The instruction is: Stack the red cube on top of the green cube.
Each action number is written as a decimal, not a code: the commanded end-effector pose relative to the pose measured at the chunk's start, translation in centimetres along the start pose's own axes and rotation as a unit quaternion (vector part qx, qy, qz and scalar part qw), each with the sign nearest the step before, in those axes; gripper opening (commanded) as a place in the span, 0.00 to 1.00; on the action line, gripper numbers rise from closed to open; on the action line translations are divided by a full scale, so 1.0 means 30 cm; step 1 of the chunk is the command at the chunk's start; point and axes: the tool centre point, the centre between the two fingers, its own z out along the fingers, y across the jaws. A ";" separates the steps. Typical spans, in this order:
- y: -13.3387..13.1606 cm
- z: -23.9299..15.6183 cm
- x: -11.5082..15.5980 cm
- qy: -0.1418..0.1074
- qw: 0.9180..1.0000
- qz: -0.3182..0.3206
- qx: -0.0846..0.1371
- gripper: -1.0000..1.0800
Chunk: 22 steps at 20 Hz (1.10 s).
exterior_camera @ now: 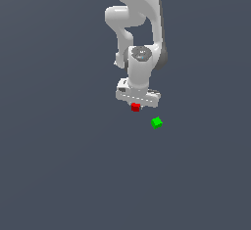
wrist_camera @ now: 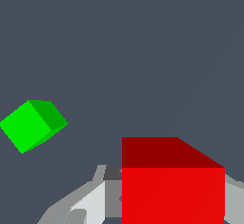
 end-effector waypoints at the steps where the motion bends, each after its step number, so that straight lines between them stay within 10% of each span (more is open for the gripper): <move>1: -0.075 0.024 0.008 0.000 1.000 0.000 0.000 0.00; 11: -0.336 0.109 0.048 0.000 1.000 0.000 0.000 0.00; 22: -0.406 0.129 0.065 0.000 1.000 0.000 0.000 0.00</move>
